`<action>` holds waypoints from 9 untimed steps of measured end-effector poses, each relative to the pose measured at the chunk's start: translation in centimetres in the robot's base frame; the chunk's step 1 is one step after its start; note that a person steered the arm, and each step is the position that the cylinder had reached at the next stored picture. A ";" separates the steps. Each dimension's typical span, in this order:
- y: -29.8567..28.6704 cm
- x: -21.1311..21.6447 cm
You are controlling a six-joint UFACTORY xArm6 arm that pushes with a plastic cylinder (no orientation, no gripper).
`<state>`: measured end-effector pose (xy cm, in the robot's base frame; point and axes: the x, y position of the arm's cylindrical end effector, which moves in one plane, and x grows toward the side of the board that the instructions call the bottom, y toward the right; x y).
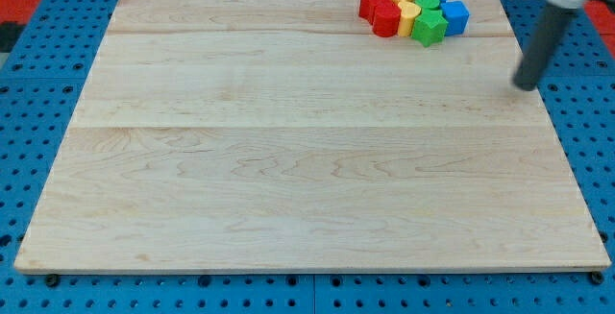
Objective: Nudge the group of blocks left a bit
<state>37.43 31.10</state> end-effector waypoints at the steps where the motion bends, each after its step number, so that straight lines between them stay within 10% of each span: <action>1: 3.4 -1.5; 4: -0.7 -18.3; 9: -7.8 -18.2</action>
<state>19.19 23.31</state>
